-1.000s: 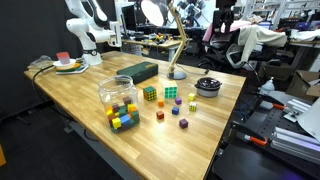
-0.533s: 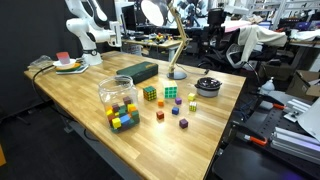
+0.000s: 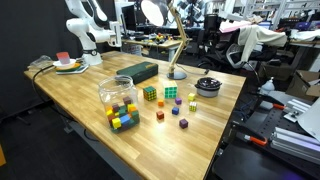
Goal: Remove the black lid from the grey pot
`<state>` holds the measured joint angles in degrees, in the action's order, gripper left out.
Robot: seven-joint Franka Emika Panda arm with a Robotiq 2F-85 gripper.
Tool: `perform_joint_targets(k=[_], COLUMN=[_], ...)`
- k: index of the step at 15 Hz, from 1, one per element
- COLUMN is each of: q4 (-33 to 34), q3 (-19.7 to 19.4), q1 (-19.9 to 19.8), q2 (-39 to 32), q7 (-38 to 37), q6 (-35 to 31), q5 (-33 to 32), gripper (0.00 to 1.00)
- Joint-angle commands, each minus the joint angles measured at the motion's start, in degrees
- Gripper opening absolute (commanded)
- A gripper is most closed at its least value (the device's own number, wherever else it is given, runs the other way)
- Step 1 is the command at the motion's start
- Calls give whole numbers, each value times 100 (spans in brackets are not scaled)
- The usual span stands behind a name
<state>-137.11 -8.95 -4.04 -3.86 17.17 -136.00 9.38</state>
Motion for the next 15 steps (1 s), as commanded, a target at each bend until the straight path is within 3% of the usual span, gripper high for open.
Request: perform_joint_targets(k=[1, 7, 12, 15], q4=[3, 146, 466, 698], q3=[124, 126, 321, 357], q1=[-123, -209, -514, -647], q2=[3, -585, -1403, -1719], q7=[-15, -281, -98, -263], q6=[7, -384, -545, -497], q5=[-16, 285, 782, 731], gripper=[100, 100, 100, 100])
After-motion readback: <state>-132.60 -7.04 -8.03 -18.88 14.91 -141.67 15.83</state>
